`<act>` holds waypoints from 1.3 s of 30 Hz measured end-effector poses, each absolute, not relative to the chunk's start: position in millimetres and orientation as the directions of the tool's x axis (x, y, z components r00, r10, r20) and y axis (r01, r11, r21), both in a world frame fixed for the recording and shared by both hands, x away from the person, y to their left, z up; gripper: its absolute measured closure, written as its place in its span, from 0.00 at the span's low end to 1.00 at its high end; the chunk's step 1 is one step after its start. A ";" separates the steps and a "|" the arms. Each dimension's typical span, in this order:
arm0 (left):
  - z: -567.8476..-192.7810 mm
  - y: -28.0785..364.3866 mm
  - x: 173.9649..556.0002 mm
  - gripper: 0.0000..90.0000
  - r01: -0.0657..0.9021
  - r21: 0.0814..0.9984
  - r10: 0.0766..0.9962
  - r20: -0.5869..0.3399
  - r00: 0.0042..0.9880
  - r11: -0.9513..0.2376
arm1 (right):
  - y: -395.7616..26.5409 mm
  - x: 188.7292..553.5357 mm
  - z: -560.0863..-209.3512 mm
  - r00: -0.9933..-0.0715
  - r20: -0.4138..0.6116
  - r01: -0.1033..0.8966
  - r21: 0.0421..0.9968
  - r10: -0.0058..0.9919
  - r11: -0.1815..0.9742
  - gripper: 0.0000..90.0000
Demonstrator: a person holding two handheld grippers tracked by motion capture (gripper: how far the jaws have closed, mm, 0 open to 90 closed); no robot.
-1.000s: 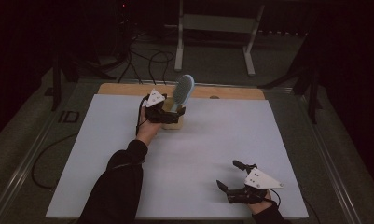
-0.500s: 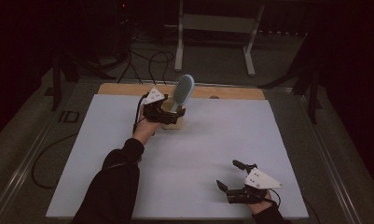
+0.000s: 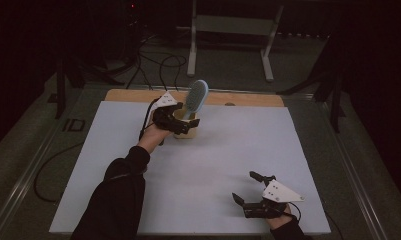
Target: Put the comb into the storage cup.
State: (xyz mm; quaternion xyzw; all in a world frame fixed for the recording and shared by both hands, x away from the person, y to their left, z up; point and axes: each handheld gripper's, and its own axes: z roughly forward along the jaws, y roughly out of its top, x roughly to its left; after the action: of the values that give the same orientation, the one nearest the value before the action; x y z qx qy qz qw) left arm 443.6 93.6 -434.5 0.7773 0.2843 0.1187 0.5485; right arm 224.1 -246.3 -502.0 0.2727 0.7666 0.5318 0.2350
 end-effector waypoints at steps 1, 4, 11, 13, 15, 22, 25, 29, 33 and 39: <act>-434.0 94.4 442.5 0.00 0.310 0.920 0.570 -0.124 0.812 -0.241 | -246.1 224.1 -501.8 -0.741 -0.073 0.165 0.944 0.667 0.286 0.10; -432.0 97.6 438.8 0.00 0.310 0.919 0.563 -0.127 0.817 -0.242 | -245.9 223.8 -501.4 -0.741 -0.073 0.166 0.944 0.668 0.287 0.10; -426.0 110.1 430.2 0.00 0.316 0.912 0.555 -0.124 0.822 -0.263 | -245.1 224.0 -501.3 -0.740 -0.075 0.165 0.943 0.669 0.289 0.10; -424.1 116.5 426.7 0.00 0.315 0.910 0.558 -0.120 0.821 -0.268 | -244.7 224.0 -501.6 -0.740 -0.076 0.167 0.942 0.669 0.292 0.10; -423.6 118.9 425.4 0.00 0.315 0.911 0.558 -0.121 0.821 -0.265 | -244.3 224.0 -501.6 -0.741 -0.076 0.165 0.942 0.668 0.291 0.10; -422.8 134.6 414.3 0.00 0.311 0.910 0.559 -0.112 0.822 -0.275 | -244.6 223.8 -501.0 -0.739 -0.081 0.162 0.942 0.669 0.293 0.10; -422.8 138.4 411.3 0.00 0.313 0.908 0.559 -0.112 0.821 -0.278 | -244.0 223.9 -501.2 -0.740 -0.081 0.164 0.941 0.668 0.297 0.10; -423.7 147.7 402.8 0.00 0.314 0.905 0.566 -0.105 0.818 -0.286 | -243.5 223.8 -501.3 -0.739 -0.084 0.163 0.940 0.669 0.298 0.10; -424.3 154.3 397.7 0.00 0.315 0.905 0.571 -0.102 0.815 -0.287 | -243.5 223.8 -501.3 -0.738 -0.083 0.165 0.940 0.670 0.299 0.10; -426.0 167.5 386.5 0.00 0.316 0.903 0.577 -0.097 0.811 -0.292 | -243.1 223.9 -501.4 -0.739 -0.088 0.161 0.940 0.668 0.301 0.10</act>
State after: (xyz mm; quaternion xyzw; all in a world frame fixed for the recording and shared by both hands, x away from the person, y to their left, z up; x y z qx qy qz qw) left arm 386.5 167.5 -426.0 0.7940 0.2811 0.1245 0.5244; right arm 223.9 -243.1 -501.4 0.2693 0.7697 0.5261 0.2412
